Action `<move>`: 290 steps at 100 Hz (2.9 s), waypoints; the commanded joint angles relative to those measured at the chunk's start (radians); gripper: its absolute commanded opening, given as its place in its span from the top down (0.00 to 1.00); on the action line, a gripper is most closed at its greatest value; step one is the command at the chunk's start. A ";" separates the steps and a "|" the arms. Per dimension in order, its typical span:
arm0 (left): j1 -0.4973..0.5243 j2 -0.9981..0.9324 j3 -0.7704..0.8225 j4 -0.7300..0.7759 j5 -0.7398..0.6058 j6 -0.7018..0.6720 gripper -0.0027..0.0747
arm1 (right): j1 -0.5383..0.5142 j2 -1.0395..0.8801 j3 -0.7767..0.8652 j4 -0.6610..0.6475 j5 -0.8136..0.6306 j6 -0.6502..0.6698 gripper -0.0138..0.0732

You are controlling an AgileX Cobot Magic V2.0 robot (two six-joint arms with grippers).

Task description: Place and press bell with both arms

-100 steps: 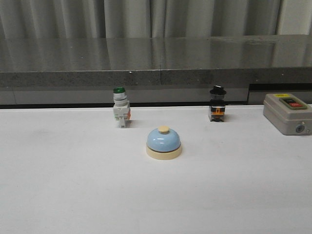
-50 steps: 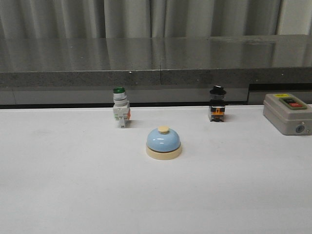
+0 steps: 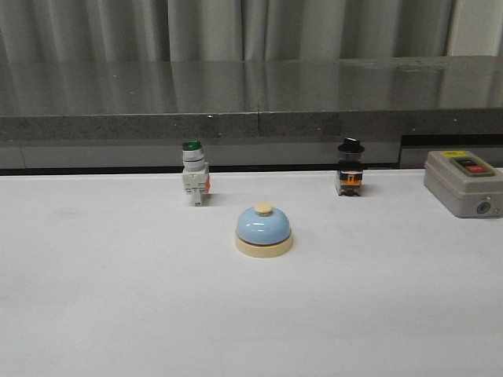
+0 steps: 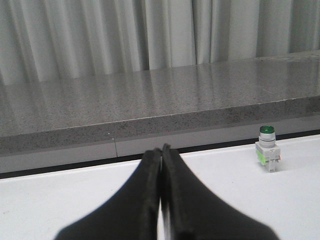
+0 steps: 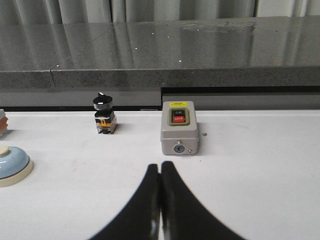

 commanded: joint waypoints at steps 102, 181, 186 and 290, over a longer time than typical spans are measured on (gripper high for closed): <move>0.001 -0.026 0.040 -0.009 -0.091 -0.010 0.99 | -0.007 -0.015 -0.016 -0.007 -0.115 -0.002 0.92; 0.001 -0.026 0.040 -0.009 -0.091 -0.010 0.99 | -0.007 0.544 -0.715 -0.007 0.550 -0.002 0.92; 0.001 -0.026 0.040 -0.009 -0.091 -0.010 0.99 | -0.007 0.608 -0.760 -0.007 0.585 -0.002 0.92; 0.001 -0.026 0.040 -0.009 -0.091 -0.010 0.99 | 0.338 1.489 -1.180 0.110 0.527 -0.047 0.92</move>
